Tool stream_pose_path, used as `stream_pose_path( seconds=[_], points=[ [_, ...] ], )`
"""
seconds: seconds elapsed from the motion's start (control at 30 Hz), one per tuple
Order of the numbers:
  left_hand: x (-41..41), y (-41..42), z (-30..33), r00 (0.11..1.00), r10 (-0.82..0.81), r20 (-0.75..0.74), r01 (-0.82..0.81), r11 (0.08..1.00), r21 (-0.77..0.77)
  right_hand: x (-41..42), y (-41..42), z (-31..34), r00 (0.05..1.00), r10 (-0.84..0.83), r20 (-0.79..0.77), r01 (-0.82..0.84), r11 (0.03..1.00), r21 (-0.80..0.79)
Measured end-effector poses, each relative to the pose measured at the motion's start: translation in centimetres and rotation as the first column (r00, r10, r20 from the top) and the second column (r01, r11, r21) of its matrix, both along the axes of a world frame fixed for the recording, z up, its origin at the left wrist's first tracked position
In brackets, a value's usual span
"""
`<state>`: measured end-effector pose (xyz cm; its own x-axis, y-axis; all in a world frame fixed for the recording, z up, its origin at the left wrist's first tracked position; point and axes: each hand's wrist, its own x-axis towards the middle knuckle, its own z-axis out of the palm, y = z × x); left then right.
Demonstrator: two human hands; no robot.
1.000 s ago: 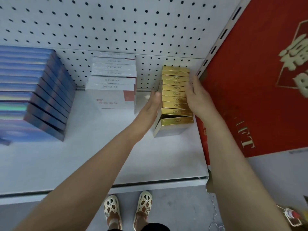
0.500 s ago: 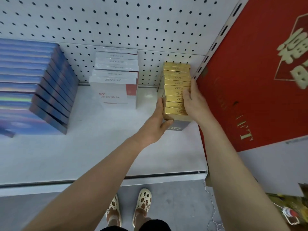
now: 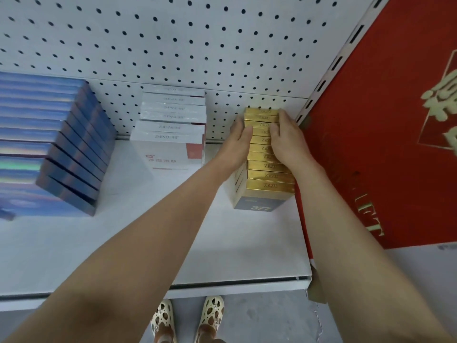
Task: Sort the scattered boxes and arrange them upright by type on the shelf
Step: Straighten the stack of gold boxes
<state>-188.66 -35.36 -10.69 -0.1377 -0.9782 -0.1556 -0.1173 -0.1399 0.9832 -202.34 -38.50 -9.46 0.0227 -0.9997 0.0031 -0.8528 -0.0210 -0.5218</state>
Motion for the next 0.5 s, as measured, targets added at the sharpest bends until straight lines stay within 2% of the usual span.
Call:
stream_pose_path(
  seconds=[0.1, 0.23, 0.37, 0.5],
  points=[
    [-0.4, -1.2, -1.4, 1.0, -0.008, 0.001, 0.008, 0.998, 0.061, -0.2, 0.0, -0.2, 1.0, -0.001, 0.008, 0.002, 1.0, -0.019],
    [-0.3, -1.2, -2.0, 1.0, 0.005, -0.014, -0.005, 0.998, 0.057, -0.3, 0.2, -0.3, 0.999, 0.025, 0.025, -0.024, 0.998, -0.052],
    [-0.1, -0.8, -1.2, 1.0, -0.006, -0.02, 0.007, 0.998, 0.062, -0.1, 0.1, -0.2, 0.999, 0.043, 0.011, -0.043, 0.999, 0.01],
    [0.5, 1.6, 0.2, 0.999, -0.036, -0.017, 0.037, 0.999, 0.035, -0.3, 1.4, 0.3, 0.987, 0.104, -0.119, -0.106, 0.994, -0.012]
  ],
)
